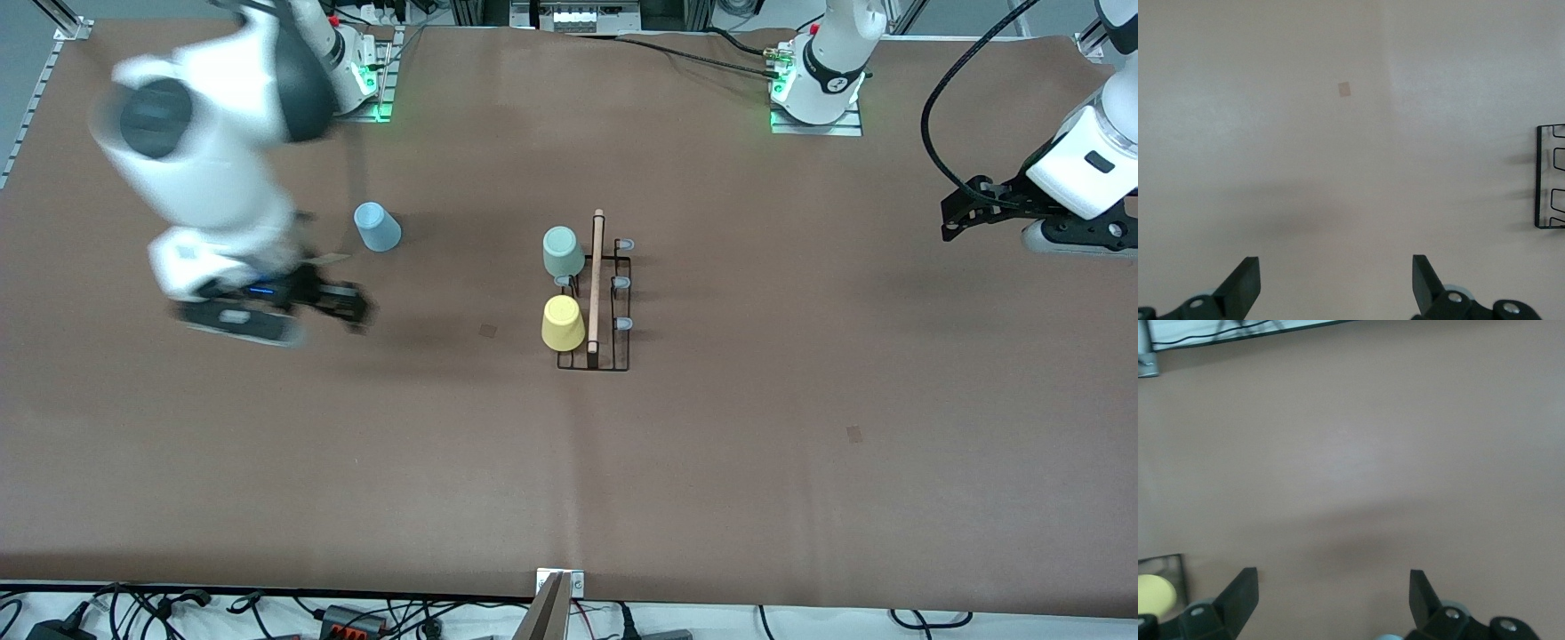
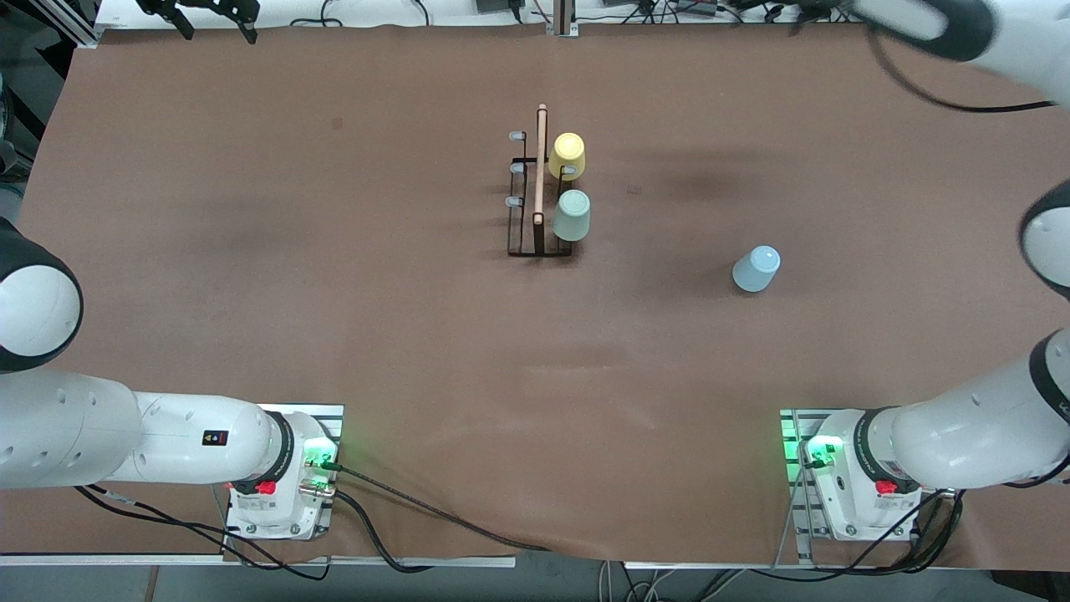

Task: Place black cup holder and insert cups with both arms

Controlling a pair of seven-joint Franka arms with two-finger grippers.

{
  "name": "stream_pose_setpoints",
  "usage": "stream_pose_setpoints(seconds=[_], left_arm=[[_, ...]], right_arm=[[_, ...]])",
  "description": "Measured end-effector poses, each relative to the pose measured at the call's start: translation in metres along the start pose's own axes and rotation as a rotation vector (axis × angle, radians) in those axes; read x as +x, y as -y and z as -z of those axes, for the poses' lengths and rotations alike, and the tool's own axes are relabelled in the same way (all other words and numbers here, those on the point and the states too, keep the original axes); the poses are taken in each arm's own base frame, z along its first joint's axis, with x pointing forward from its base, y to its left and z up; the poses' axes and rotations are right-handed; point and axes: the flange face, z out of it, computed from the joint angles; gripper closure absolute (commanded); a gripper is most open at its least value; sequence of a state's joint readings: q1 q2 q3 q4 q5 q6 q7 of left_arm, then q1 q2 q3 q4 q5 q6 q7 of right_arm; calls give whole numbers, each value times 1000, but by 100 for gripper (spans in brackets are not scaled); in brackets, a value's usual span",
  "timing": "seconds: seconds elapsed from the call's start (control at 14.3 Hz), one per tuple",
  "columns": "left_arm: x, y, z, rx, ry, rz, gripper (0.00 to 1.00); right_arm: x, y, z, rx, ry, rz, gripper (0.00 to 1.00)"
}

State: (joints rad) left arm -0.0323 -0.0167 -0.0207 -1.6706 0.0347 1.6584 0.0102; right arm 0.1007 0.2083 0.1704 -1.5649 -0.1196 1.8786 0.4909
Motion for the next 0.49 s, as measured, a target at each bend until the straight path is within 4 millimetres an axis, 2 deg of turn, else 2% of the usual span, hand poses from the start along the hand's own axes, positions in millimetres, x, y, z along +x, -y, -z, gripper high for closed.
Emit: stream_pose_setpoints(seconds=[0.14, 0.28, 0.42, 0.49], left_arm=[[0, 0, 0, 0, 0, 0, 0], [0, 0, 0, 0, 0, 0, 0], [0, 0, 0, 0, 0, 0, 0], [0, 0, 0, 0, 0, 0, 0]], right_arm=[[13, -70, 21, 9, 21, -9, 0], [20, -129, 38, -2, 16, -41, 0], [20, -179, 57, 25, 16, -100, 0], [16, -198, 66, 57, 29, -127, 0]])
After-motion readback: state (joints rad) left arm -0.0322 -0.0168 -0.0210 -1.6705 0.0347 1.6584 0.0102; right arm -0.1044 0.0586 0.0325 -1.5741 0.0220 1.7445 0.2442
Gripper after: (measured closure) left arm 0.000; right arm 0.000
